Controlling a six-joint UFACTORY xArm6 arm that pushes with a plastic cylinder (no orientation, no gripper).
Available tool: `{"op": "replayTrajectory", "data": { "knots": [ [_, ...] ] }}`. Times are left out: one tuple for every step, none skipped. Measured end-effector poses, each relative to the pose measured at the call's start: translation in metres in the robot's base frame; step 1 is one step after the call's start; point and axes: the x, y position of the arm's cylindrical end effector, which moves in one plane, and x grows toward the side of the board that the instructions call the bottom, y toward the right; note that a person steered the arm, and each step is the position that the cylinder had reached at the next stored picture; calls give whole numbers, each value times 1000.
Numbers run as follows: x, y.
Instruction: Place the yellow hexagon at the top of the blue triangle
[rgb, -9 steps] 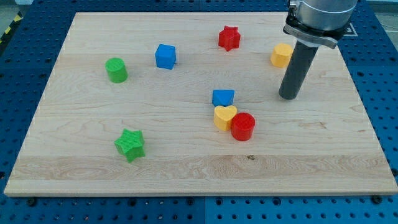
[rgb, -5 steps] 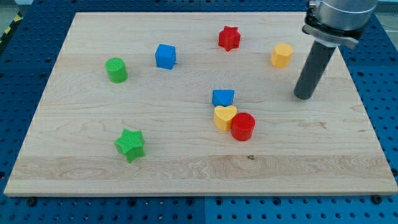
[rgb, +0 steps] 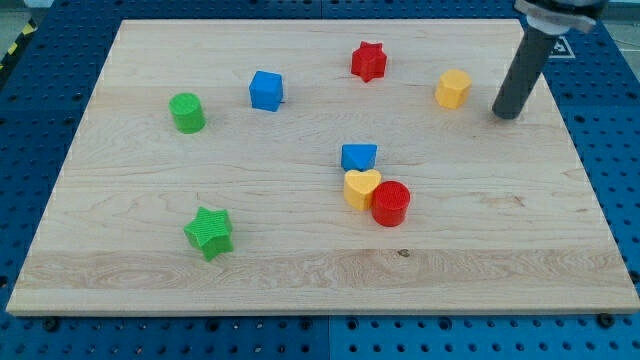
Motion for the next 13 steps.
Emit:
{"op": "replayTrajectory", "data": {
  "knots": [
    [-37,0],
    [-45,-22],
    [-39,-36],
    [-34,-38],
    [-29,-46],
    [-28,-56],
    [-24,-61],
    [-11,-61],
    [-13,-65],
    [-14,-72],
    [-14,-73],
    [-14,-76],
    [-22,-76]
  ]
}}
